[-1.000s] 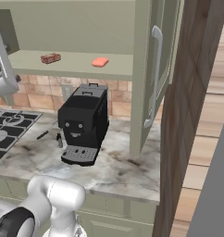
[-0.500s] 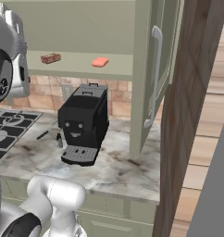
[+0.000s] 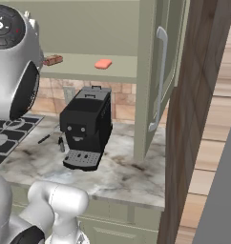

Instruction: Pick the bar soap and bar soap from the cabinet and place them on the counter.

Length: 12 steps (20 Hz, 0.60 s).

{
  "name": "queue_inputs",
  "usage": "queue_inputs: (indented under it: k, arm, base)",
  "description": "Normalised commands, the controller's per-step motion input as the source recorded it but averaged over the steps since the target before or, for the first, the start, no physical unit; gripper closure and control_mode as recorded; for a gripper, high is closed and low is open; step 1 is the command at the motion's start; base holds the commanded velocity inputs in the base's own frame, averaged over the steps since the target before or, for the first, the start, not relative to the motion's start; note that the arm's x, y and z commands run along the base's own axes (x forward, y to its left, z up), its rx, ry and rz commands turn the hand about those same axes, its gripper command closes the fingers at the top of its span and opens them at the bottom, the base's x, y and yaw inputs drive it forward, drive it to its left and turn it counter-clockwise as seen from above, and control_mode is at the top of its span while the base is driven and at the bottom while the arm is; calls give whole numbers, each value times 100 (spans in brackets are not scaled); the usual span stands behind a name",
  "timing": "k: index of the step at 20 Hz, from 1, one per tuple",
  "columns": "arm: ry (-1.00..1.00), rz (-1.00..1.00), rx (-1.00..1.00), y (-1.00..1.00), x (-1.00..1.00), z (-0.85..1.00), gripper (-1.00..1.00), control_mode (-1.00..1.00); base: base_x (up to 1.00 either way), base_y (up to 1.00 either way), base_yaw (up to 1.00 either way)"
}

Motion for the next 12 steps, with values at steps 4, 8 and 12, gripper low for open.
queue_inputs:
  k: [4,8,12]
  arm:
    - [0,6,13,0,10,-6,-100,-100]
    - [0,10,11,0,8,0,-100,-100]
    - [0,12,10,0,4,0,-100,-100]
  base:
    - [0,0,0]
    - [0,0,0]
    - [0,0,0]
